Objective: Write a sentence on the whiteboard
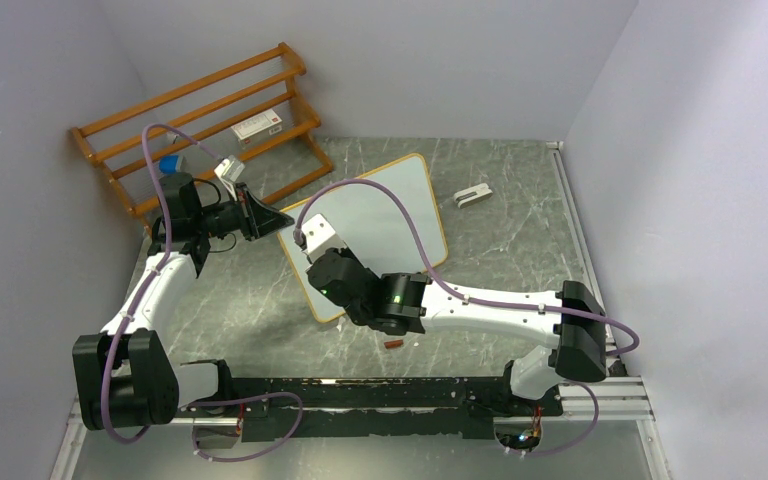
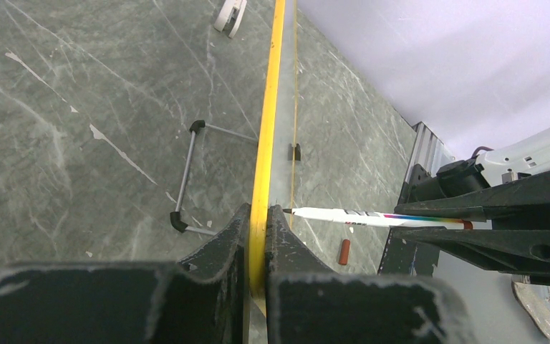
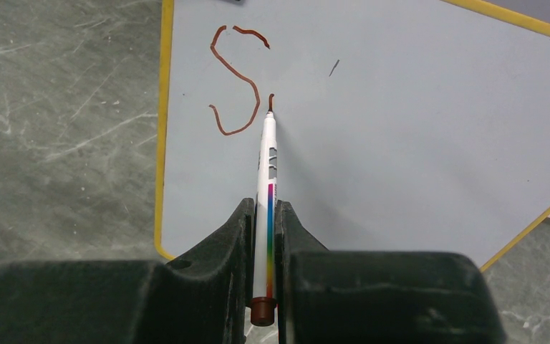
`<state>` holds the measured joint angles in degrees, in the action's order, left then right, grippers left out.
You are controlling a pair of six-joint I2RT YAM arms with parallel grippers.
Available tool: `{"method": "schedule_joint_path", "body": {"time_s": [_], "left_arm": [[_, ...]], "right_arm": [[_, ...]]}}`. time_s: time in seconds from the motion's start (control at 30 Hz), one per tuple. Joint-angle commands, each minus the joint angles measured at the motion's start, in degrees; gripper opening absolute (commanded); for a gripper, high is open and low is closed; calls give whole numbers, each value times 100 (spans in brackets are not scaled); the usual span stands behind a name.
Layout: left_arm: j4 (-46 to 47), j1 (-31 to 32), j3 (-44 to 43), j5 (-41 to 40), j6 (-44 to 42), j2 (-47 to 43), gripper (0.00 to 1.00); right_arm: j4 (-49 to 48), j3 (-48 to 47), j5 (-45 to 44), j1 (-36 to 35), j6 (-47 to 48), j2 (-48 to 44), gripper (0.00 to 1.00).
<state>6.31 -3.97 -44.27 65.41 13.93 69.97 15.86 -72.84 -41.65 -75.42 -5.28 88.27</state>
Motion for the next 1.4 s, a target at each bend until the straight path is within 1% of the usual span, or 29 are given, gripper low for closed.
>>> {"method": "schedule_joint_path", "body": {"time_s": [0.0,0.73,1.0,1.37], "left_arm": [[-55,-87,2,-344,-372,73,5],[-43,-87,-5,-322,-367,93,5],[-81,-89,-19,-345,-382,99,5],[-79,-89,-20,-361,-392,94,5]], "right_arm": [[-170,6,-132,34,5,101,0],[-360,73,-361,128,9,69,0],[-150,41,-387,159,-74,63,0],[63,238,-488,185,-377,-98,0]]}}
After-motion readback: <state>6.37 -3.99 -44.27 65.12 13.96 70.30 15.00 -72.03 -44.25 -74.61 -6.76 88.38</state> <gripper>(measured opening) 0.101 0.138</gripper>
